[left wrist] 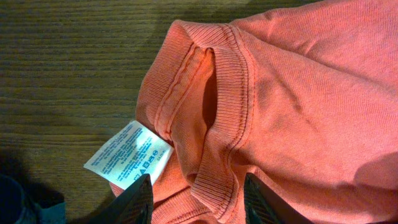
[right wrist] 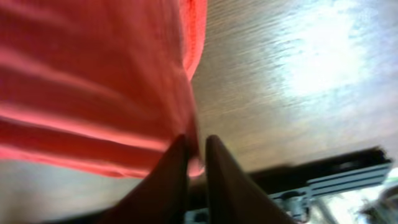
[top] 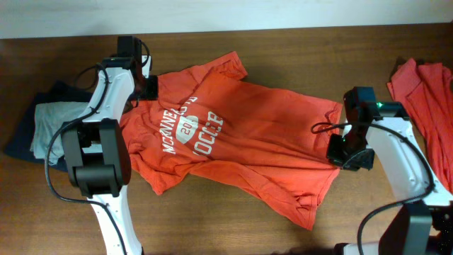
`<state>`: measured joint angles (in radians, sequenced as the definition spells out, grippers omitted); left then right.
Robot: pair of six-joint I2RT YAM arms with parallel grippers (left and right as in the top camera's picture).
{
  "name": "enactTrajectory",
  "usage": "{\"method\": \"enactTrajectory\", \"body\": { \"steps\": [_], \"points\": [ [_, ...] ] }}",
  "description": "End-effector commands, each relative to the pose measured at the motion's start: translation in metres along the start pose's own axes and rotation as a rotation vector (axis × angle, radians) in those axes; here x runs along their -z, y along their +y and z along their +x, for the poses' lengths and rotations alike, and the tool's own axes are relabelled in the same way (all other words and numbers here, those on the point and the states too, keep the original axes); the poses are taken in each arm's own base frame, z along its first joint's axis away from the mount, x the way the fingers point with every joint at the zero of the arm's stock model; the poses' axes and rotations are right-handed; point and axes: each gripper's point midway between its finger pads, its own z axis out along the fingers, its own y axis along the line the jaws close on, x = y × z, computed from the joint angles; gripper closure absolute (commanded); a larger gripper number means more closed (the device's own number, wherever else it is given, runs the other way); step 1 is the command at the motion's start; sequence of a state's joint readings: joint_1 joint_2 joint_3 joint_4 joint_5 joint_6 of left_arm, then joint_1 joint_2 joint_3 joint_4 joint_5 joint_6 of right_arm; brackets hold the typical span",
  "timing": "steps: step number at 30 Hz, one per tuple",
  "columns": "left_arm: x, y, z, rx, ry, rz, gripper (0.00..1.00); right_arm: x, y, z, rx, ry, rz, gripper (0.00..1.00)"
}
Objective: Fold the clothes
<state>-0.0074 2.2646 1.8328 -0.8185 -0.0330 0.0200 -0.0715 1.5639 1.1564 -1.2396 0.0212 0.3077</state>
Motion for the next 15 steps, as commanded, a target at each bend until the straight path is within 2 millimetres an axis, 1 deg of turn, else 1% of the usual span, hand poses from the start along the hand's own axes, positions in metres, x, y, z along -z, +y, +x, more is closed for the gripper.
{"method": "enactTrajectory", "body": {
  "steps": [1,2,4,5,6,7,9,10,11,12,14,15],
  "points": [
    [0.009,-0.001,-0.009,-0.018,-0.033,0.011,0.53,0.004,-0.007,-0.008,-0.026,-0.037,0.038,0.64],
    [0.009,-0.001,-0.009,-0.018,-0.033,0.011,0.53,0.004,-0.006,-0.010,-0.026,-0.047,0.035,0.59],
    [0.009,-0.001,-0.009,-0.018,-0.032,0.011,0.52,0.005,-0.004,-0.020,-0.035,-0.085,0.022,0.47],
    [0.009,-0.001,-0.009,-0.018,-0.032,0.011,0.53,0.005,-0.003,-0.027,-0.053,-0.111,0.012,0.42],
    [0.009,-0.001,-0.009,-0.018,-0.032,0.011,0.52,0.006,-0.002,-0.035,-0.072,-0.143,-0.002,0.39],
    [0.009,-0.001,-0.009,-0.018,-0.032,0.011,0.52,0.008,0.000,-0.048,-0.086,-0.188,-0.033,0.37],
    [0.009,-0.001,-0.009,-0.018,-0.032,0.012,0.52,0.014,0.006,-0.071,-0.093,-0.271,-0.094,0.37],
    [0.009,-0.001,-0.009,-0.018,-0.033,0.012,0.52,0.017,0.007,-0.081,-0.101,-0.311,-0.111,0.40],
    [0.009,-0.001,-0.009,-0.018,-0.032,0.011,0.52,0.020,0.009,-0.099,-0.111,-0.376,-0.131,0.41],
    [0.009,-0.001,-0.009,-0.018,-0.032,0.012,0.52,0.021,0.009,-0.107,-0.115,-0.400,-0.139,0.42],
    [0.009,-0.001,-0.009,-0.018,-0.031,0.012,0.53,0.018,0.015,-0.127,-0.116,-0.449,-0.170,0.50],
    [0.009,-0.002,-0.009,-0.018,-0.031,0.016,0.52,0.016,0.018,-0.134,-0.115,-0.463,-0.177,0.52]
  ]
}}
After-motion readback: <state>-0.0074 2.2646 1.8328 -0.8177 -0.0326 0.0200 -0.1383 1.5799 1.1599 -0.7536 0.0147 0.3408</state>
